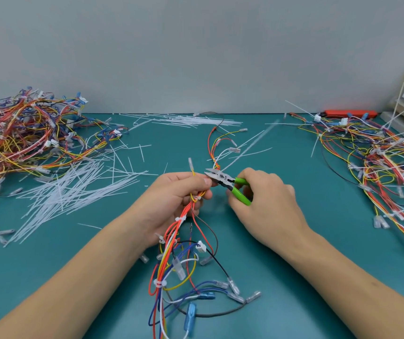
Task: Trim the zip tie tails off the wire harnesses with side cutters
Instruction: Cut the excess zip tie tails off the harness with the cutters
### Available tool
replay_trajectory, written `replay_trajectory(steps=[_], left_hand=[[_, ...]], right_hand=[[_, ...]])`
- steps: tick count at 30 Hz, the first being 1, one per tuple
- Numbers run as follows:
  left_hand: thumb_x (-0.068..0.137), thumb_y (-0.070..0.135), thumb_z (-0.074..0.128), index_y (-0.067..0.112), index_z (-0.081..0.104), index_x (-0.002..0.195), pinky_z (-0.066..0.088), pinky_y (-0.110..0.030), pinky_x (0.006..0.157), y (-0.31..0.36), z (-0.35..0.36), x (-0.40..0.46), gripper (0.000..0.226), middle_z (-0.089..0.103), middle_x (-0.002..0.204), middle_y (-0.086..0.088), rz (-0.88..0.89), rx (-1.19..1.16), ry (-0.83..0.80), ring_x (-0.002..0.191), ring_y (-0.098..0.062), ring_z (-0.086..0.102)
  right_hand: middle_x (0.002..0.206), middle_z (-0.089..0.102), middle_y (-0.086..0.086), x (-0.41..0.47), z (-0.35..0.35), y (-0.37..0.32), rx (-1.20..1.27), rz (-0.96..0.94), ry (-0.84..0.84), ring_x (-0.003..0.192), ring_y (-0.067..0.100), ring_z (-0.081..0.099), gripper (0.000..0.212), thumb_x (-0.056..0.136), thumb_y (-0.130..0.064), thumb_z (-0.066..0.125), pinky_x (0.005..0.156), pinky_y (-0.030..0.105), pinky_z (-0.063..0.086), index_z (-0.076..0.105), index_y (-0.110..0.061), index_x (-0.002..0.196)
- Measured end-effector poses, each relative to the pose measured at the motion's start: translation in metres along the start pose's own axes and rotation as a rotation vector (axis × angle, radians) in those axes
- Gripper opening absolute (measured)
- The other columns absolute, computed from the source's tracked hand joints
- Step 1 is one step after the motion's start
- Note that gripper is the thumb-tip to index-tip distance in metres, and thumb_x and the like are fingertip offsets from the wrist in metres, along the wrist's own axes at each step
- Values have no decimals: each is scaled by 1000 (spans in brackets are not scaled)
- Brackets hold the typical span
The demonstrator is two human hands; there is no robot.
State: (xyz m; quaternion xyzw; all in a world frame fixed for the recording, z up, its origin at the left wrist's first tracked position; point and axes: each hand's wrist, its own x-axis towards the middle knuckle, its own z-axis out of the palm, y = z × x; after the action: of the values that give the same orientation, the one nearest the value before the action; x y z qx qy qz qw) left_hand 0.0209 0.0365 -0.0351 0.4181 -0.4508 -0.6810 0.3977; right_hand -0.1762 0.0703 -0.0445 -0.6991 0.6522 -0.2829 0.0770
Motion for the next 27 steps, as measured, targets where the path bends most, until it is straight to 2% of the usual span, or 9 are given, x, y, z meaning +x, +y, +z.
replay_trajectory(steps=[3, 7, 11, 15, 16, 18, 21, 23, 27], left_hand=[[93, 11, 66, 3, 77, 96, 41, -20, 46, 0, 0, 1, 14, 66, 70, -6, -4, 6, 7, 50, -12, 47], [93, 11, 67, 8, 79, 90, 41, -20, 46, -1, -1, 1, 13, 66, 70, -7, 3, 4, 2, 50, -11, 47], [91, 13, 68, 11, 80, 87, 41, -19, 47, -1, -1, 2, 13, 65, 71, -6, 7, 21, -7, 50, -11, 47], [92, 12, 68, 9, 79, 89, 40, -19, 47, 0, -1, 2, 12, 65, 71, -7, 7, 18, -3, 51, -12, 46], [92, 12, 68, 8, 79, 91, 40, -20, 47, 0, -1, 2, 12, 65, 71, -7, 7, 18, -2, 52, -12, 46], [92, 12, 67, 6, 79, 95, 40, -19, 47, -1, 0, 2, 13, 65, 72, -6, 8, 21, -7, 52, -12, 45], [92, 12, 67, 3, 78, 101, 41, -19, 46, -1, -1, 2, 16, 65, 71, -6, 7, 32, -10, 51, -11, 46], [91, 12, 68, 2, 77, 102, 41, -19, 46, -1, 0, 2, 18, 65, 71, -6, 4, 28, -8, 50, -11, 47], [90, 11, 69, 7, 78, 92, 41, -19, 46, -1, 0, 1, 10, 65, 70, -7, 3, 16, -4, 50, -11, 47]], right_hand=[[99, 53, -18, 2, 1, 2, -9, -2, -11, 106, 16, 43, 17, 94, -46, 61, 86, 37, 31, 55, -39, 107], [101, 52, -19, 2, 2, 3, -12, -2, -12, 110, 16, 43, 23, 93, -43, 61, 88, 37, 33, 58, -37, 115], [97, 52, -18, 3, 3, 4, -5, -10, -5, 101, 14, 40, 19, 93, -43, 60, 90, 39, 36, 58, -38, 112], [91, 52, -17, 2, 1, 1, -14, -11, -15, 97, 16, 43, 14, 93, -43, 59, 85, 38, 36, 58, -37, 105], [86, 54, -15, 2, 0, 1, -13, -4, -15, 93, 18, 46, 10, 92, -43, 60, 82, 38, 39, 58, -35, 98], [71, 58, -6, 3, -1, 2, 14, 36, -13, 77, 25, 55, 20, 91, -42, 60, 67, 36, 47, 55, -25, 81], [59, 53, 2, 3, -2, 0, -23, 66, -13, 64, 32, 53, 33, 89, -41, 58, 51, 30, 38, 47, -16, 71], [59, 53, 2, 2, -3, -1, -43, 69, -13, 64, 32, 53, 34, 90, -41, 57, 50, 30, 36, 46, -15, 70], [63, 55, 0, 0, 0, -2, -34, 65, -7, 67, 32, 55, 34, 92, -45, 59, 57, 35, 45, 47, -19, 74]])
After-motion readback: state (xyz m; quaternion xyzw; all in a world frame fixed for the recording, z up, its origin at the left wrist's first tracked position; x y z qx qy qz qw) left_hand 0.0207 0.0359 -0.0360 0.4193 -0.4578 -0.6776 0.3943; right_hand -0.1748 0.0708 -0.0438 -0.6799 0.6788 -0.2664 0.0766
